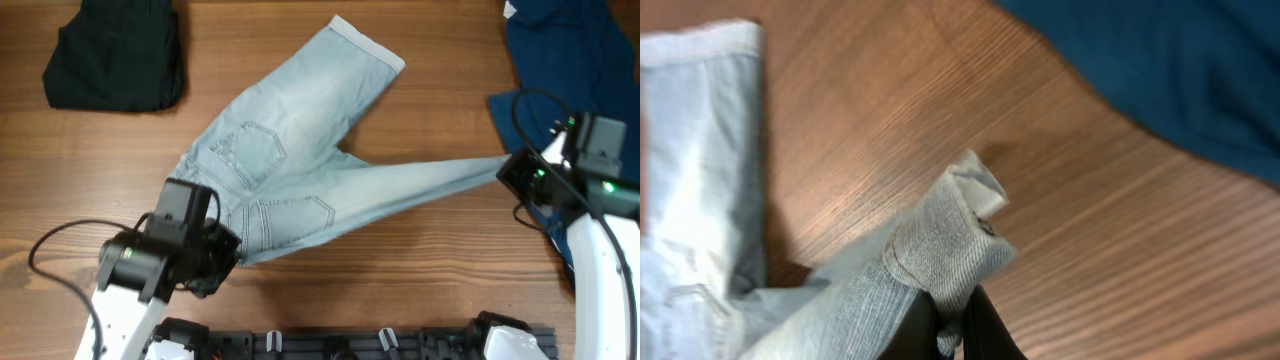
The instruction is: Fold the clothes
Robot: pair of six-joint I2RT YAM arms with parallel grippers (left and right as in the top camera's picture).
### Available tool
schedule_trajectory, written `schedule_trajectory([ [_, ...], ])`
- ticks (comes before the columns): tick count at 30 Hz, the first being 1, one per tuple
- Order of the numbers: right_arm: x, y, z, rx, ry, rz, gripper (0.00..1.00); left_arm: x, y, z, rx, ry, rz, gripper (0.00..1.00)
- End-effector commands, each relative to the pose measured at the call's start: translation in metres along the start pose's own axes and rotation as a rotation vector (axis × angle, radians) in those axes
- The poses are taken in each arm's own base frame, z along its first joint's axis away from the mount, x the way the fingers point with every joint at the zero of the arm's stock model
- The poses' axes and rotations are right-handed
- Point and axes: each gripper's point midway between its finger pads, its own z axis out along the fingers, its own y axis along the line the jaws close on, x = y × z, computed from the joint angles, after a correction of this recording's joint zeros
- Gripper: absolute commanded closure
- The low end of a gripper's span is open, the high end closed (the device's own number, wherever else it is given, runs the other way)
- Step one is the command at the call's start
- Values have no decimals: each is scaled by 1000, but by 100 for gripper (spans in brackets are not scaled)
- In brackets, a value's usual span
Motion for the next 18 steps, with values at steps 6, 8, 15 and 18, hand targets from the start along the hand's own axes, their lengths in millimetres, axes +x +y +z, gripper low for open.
schedule_trajectory([
  [6,-33,8,-63,-95,-231,-81,96,18,18,-12,2,20,18,96],
  [8,-46,25,-60,-178,-252,-111,95,8,18,-12,-5,-35,16,96],
  [15,-93,110,0,-391,-306,-299,96,-63,-3,-27,38,-429,-33,96],
  [18,-89,139,43,-426,-270,-335,96,-82,-11,-30,35,-525,-41,96],
])
